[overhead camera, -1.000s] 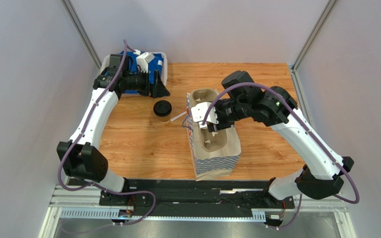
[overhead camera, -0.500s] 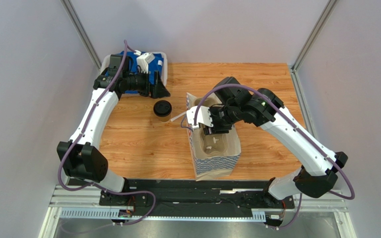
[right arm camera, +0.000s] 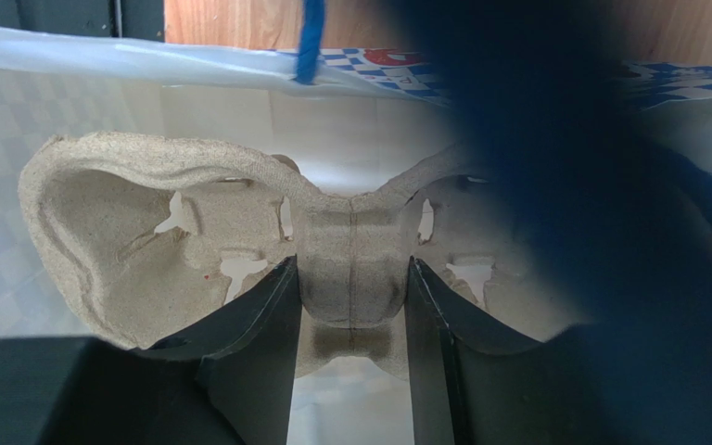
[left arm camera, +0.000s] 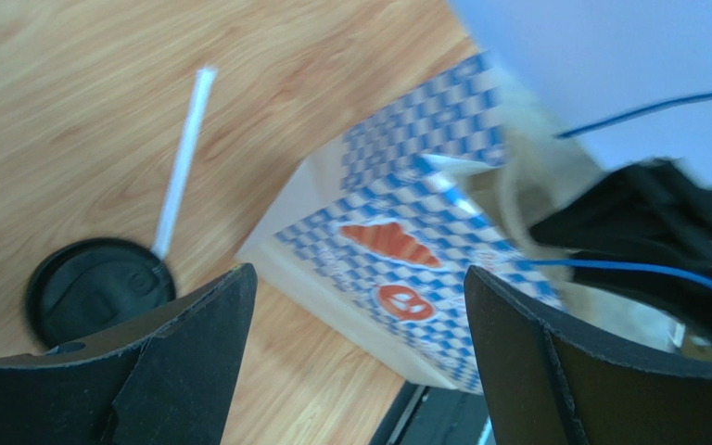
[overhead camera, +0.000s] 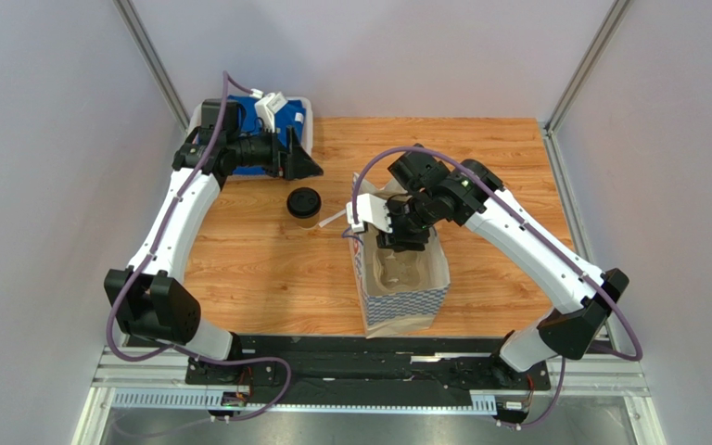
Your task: Pack the takeout coffee
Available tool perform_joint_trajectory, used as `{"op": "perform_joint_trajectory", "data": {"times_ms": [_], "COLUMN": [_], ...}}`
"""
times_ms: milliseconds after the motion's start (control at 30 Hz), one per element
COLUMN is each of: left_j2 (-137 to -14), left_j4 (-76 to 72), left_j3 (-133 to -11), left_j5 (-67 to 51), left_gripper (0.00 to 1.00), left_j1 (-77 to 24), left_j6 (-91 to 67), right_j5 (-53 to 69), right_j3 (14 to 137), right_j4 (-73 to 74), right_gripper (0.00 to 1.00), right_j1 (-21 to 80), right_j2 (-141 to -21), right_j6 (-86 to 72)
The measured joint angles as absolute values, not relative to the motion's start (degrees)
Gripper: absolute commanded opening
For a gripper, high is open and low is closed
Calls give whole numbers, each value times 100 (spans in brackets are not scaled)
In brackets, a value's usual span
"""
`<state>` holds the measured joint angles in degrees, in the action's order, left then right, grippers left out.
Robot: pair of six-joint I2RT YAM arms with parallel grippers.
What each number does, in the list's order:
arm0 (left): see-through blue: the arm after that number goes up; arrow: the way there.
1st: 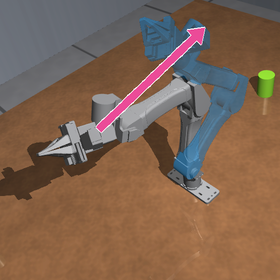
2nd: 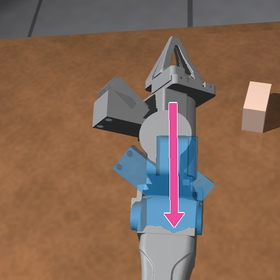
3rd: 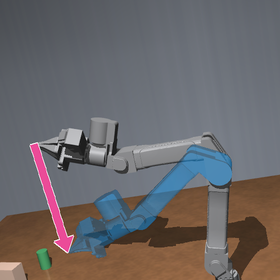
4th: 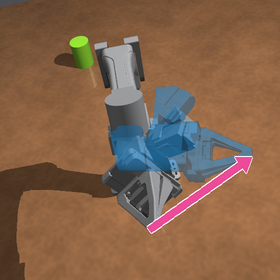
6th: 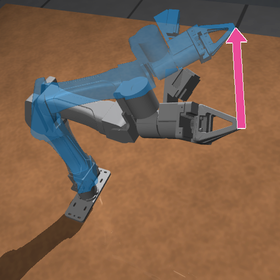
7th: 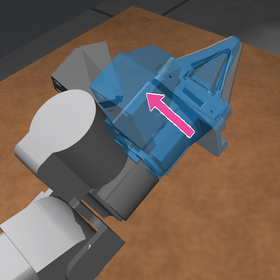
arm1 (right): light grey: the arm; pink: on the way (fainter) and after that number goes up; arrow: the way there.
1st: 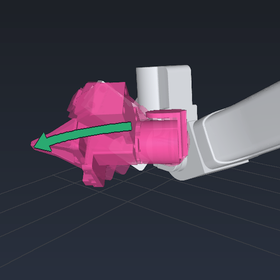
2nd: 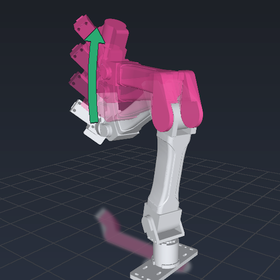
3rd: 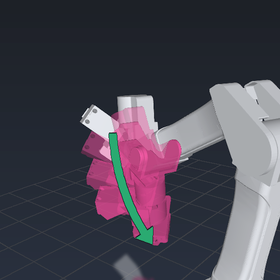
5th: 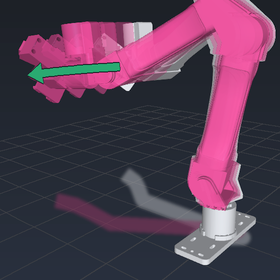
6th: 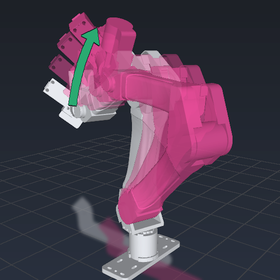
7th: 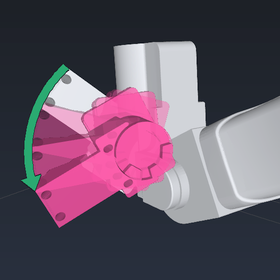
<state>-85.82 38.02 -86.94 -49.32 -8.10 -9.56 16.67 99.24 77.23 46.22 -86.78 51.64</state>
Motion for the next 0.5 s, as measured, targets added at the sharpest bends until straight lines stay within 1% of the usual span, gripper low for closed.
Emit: {"op": "perform_joint_trajectory", "data": {"times_ms": [133,267,400,500], "left_j2": [-8112,-7299,-6458,-6156], "left_j4": [3020,2681,2635,2668], "left_j3": [-8370,-7811,-7164,-7032], "left_j5": [-5920,-6696,-7002,-6952], "left_gripper": [90,90,93,93], "left_j1": [-816,-910,-1417,-1898], "left_j6": [-1540,-1883,-1892,-1778], "right_j5": [1667,1678,1719,1765], "right_j3": [9703,9636,9636,9629], "right_j4": [7730,7730,7734,7734], "right_gripper": [5,5,4,4], "right_j1": [4619,4609,4606,4604], "right_j2": [-8606,-8447,-8322,-8274], "right_j6": [5153,5059,4971,4932]}}
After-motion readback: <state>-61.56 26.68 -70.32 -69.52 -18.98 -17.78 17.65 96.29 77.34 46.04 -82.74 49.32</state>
